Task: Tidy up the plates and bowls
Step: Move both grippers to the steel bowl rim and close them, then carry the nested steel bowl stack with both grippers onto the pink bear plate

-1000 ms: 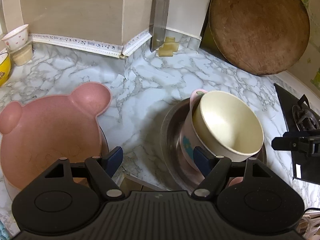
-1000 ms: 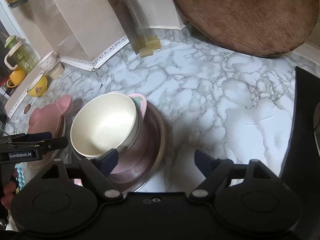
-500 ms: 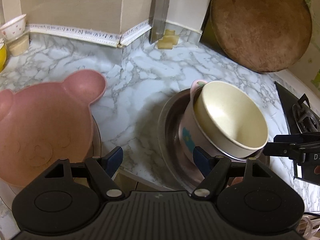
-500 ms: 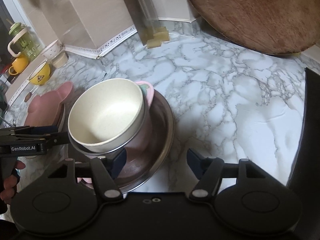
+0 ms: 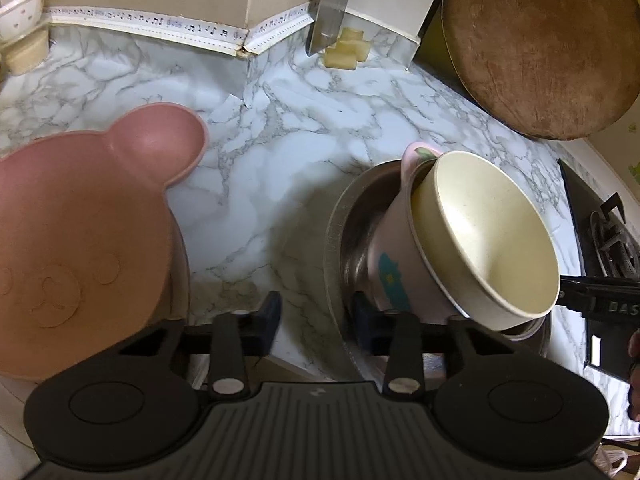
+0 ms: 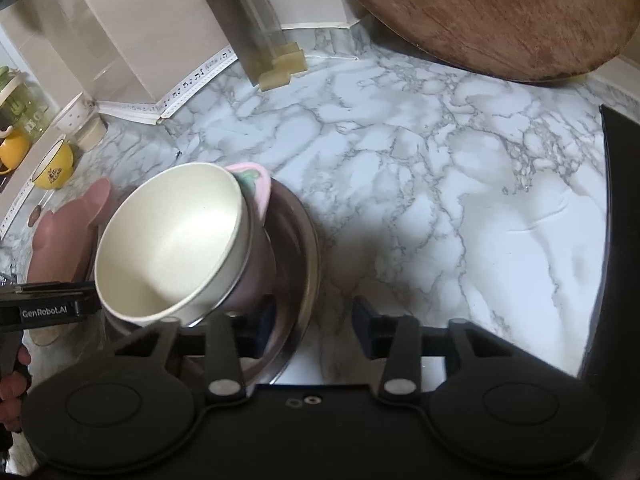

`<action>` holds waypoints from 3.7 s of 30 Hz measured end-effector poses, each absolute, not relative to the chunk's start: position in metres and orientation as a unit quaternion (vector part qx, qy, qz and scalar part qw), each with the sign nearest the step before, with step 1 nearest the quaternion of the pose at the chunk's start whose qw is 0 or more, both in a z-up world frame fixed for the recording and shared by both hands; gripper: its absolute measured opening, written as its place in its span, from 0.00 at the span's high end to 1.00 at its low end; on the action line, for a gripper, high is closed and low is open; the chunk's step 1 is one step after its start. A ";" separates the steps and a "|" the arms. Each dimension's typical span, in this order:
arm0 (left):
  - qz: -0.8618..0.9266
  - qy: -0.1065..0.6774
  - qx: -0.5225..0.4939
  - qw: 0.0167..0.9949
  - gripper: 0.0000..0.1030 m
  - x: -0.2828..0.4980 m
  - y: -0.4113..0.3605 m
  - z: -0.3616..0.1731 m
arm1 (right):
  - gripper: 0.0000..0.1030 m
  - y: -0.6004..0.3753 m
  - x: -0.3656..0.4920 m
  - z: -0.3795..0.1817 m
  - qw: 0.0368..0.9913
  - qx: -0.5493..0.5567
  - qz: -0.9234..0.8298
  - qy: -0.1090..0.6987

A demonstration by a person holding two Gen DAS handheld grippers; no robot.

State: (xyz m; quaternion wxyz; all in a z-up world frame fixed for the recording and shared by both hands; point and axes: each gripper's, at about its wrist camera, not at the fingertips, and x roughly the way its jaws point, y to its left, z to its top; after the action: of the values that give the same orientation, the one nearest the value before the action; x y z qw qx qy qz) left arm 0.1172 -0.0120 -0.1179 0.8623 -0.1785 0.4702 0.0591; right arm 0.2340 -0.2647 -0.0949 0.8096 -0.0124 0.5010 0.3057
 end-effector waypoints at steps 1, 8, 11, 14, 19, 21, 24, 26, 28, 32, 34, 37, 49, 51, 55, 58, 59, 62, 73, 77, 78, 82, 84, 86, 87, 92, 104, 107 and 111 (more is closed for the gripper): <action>0.058 0.471 -0.182 0.861 0.72 0.119 -0.012 -0.118 | 0.69 -0.264 0.234 -0.095 0.809 -0.013 0.305 0.502; 0.051 0.474 -0.188 0.859 0.88 0.125 -0.015 -0.117 | 0.87 -0.258 0.234 -0.099 0.806 -0.013 0.302 0.509; 0.052 0.477 -0.188 0.857 0.88 0.127 -0.016 -0.117 | 0.88 -0.255 0.233 -0.098 0.807 -0.015 0.299 0.508; 0.052 0.476 -0.175 0.860 0.89 0.126 -0.019 -0.116 | 0.88 -0.253 0.232 -0.097 0.809 -0.018 0.295 0.508; 0.050 0.474 -0.166 0.863 0.88 0.126 -0.021 -0.114 | 0.88 -0.250 0.230 -0.095 0.816 -0.028 0.288 0.501; 0.048 0.468 -0.157 0.868 0.88 0.126 -0.022 -0.112 | 0.88 -0.251 0.230 -0.094 0.818 -0.023 0.288 0.497; 0.050 0.464 -0.152 0.871 0.88 0.125 -0.022 -0.109 | 0.88 -0.249 0.227 -0.091 0.823 -0.032 0.287 0.489; 0.048 0.462 -0.153 0.872 0.89 0.125 -0.021 -0.108 | 0.88 -0.249 0.225 -0.088 0.828 -0.034 0.287 0.481; 0.049 0.460 -0.154 0.873 0.89 0.125 -0.020 -0.106 | 0.88 -0.248 0.225 -0.084 0.830 -0.036 0.288 0.476; 0.050 0.453 -0.159 0.876 0.88 0.122 -0.015 -0.098 | 0.88 -0.245 0.223 -0.074 0.834 -0.035 0.291 0.467; 0.050 0.450 -0.159 0.878 0.88 0.121 -0.012 -0.092 | 0.88 -0.243 0.221 -0.068 0.836 -0.036 0.295 0.462; 0.055 0.446 -0.159 0.879 0.88 0.117 -0.006 -0.083 | 0.88 -0.238 0.220 -0.058 0.837 -0.035 0.300 0.456; 0.093 0.423 -0.172 0.885 0.87 0.089 0.031 -0.056 | 0.88 -0.198 0.212 -0.028 0.834 -0.035 0.339 0.433; 0.101 0.420 -0.175 0.885 0.87 0.082 0.040 -0.053 | 0.88 -0.187 0.209 -0.025 0.833 -0.038 0.347 0.430; 0.116 0.412 -0.184 0.885 0.87 0.068 0.060 -0.048 | 0.88 -0.166 0.203 -0.019 0.829 -0.046 0.363 0.424; 0.130 0.405 -0.185 0.886 0.87 0.057 0.076 -0.044 | 0.88 -0.147 0.197 -0.014 0.825 -0.054 0.375 0.419; 0.134 0.403 -0.185 0.886 0.87 0.053 0.081 -0.042 | 0.88 -0.140 0.195 -0.012 0.824 -0.056 0.379 0.418; 0.147 0.398 -0.185 0.887 0.87 0.043 0.097 -0.038 | 0.88 -0.119 0.189 -0.008 0.819 -0.063 0.392 0.414; 0.197 0.392 -0.191 0.878 0.87 0.010 0.153 -0.044 | 0.88 -0.042 0.169 -0.014 0.799 -0.085 0.423 0.419; 0.209 0.398 -0.197 0.871 0.87 0.001 0.169 -0.054 | 0.88 -0.020 0.164 -0.025 0.790 -0.093 0.430 0.427; 0.212 0.399 -0.200 0.869 0.87 -0.001 0.173 -0.056 | 0.88 -0.014 0.163 -0.028 0.788 -0.095 0.431 0.430; 0.215 0.404 -0.204 0.865 0.87 -0.005 0.182 -0.067 | 0.88 -0.001 0.158 -0.037 0.782 -0.102 0.435 0.434; 0.213 0.407 -0.206 0.864 0.87 -0.005 0.184 -0.072 | 0.88 0.002 0.157 -0.040 0.781 -0.105 0.433 0.438; 0.211 0.408 -0.206 0.864 0.87 -0.005 0.183 -0.077 | 0.88 0.003 0.157 -0.043 0.781 -0.108 0.431 0.439; 0.210 0.408 -0.205 0.864 0.87 -0.004 0.183 -0.078 | 0.88 0.003 0.158 -0.044 0.781 -0.108 0.430 0.440; 0.210 0.414 -0.203 0.862 0.87 -0.001 0.182 -0.085 | 0.88 0.004 0.161 -0.053 0.779 -0.114 0.426 0.446; 0.211 0.415 -0.192 0.864 0.86 0.005 0.179 -0.091 | 0.87 0.004 0.162 -0.062 0.778 -0.126 0.425 0.445; 0.212 0.414 -0.196 0.863 0.86 0.005 0.179 -0.091 | 0.87 0.003 0.162 -0.062 0.779 -0.125 0.425 0.444; 0.214 0.411 -0.198 0.863 0.86 0.005 0.180 -0.091 | 0.87 0.003 0.161 -0.063 0.779 -0.124 0.425 0.444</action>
State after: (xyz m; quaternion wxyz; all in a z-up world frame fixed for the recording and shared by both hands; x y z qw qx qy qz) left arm 0.0047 0.1796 -0.0908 0.8635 -0.1983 0.4113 0.2142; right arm 0.1611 0.0028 -0.0627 0.7790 -0.1239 0.4442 0.4249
